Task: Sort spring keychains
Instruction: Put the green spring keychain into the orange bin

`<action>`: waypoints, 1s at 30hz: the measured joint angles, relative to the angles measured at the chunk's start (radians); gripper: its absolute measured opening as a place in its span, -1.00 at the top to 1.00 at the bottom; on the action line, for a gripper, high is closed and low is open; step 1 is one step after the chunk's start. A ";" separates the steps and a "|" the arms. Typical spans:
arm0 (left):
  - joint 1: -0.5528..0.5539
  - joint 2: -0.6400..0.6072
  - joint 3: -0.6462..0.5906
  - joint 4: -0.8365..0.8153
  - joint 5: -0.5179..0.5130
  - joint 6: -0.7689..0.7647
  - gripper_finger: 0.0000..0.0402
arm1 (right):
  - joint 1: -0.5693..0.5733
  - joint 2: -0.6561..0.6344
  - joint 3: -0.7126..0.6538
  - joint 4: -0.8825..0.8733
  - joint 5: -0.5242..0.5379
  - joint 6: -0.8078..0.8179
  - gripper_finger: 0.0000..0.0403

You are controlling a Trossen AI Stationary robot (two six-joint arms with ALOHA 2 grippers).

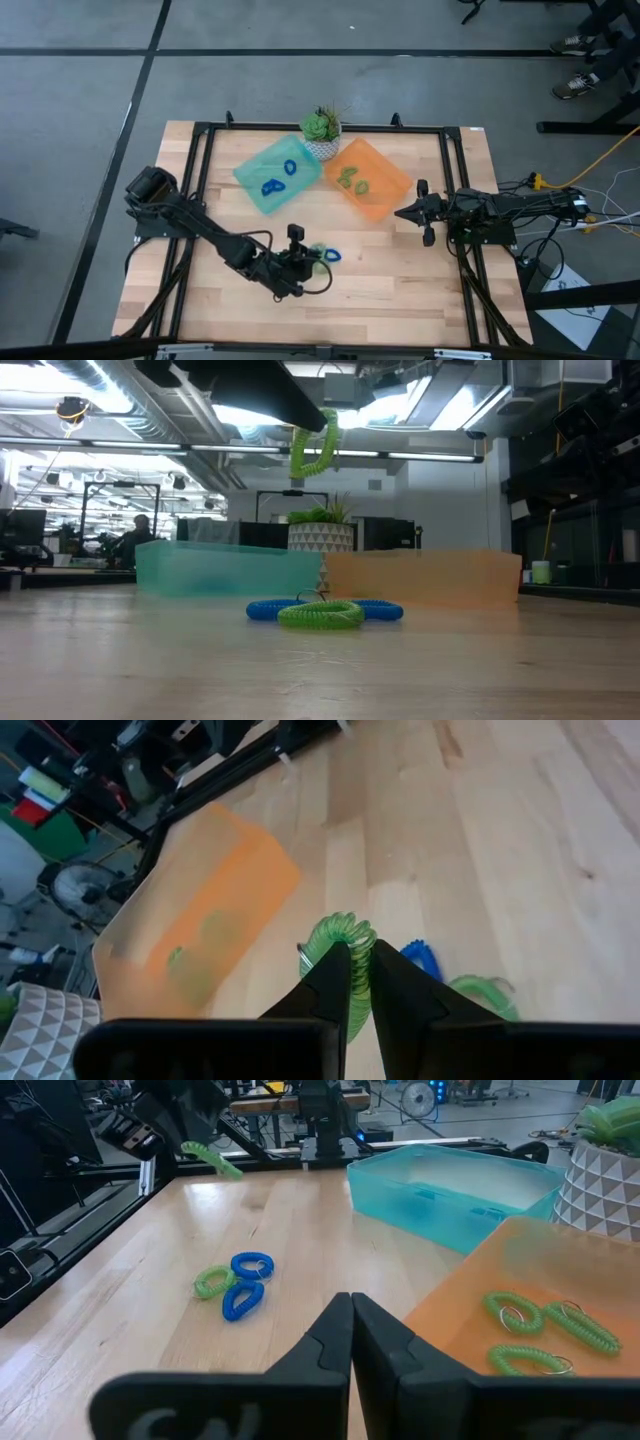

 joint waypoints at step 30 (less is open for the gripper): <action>0.331 -0.077 0.000 0.135 0.221 0.282 0.87 | 0.000 0.000 0.000 0.000 0.000 0.000 0.96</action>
